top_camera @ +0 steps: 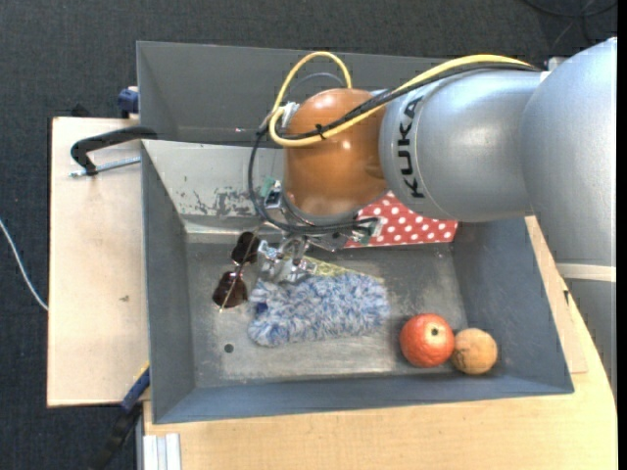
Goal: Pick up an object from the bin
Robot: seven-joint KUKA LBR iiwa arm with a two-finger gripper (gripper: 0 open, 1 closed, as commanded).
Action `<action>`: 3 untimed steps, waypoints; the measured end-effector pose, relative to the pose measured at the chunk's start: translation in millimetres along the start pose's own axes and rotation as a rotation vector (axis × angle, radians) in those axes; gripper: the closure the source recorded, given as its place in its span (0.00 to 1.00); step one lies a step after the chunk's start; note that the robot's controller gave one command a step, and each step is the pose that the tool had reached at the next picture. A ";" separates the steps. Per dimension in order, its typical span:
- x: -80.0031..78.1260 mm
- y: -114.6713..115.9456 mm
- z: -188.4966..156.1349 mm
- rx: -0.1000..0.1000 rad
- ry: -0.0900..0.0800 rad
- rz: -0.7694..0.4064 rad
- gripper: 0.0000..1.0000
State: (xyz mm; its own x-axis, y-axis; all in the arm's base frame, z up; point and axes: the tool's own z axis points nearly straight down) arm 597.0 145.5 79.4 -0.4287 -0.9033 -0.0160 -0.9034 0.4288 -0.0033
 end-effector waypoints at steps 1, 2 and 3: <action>-0.5 -2.0 0.2 0.009 -0.006 0.000 0.00; -0.2 -2.1 0.2 0.009 -0.006 0.001 0.00; 0.5 -1.4 -0.4 0.008 -0.006 -0.001 0.00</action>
Offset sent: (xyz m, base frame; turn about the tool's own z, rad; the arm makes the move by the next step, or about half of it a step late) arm 0.0000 0.0000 0.0000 0.0000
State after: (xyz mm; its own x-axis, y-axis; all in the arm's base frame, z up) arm 598.1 144.4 79.8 -0.4280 -0.9035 -0.0218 -0.9036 0.4283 -0.0117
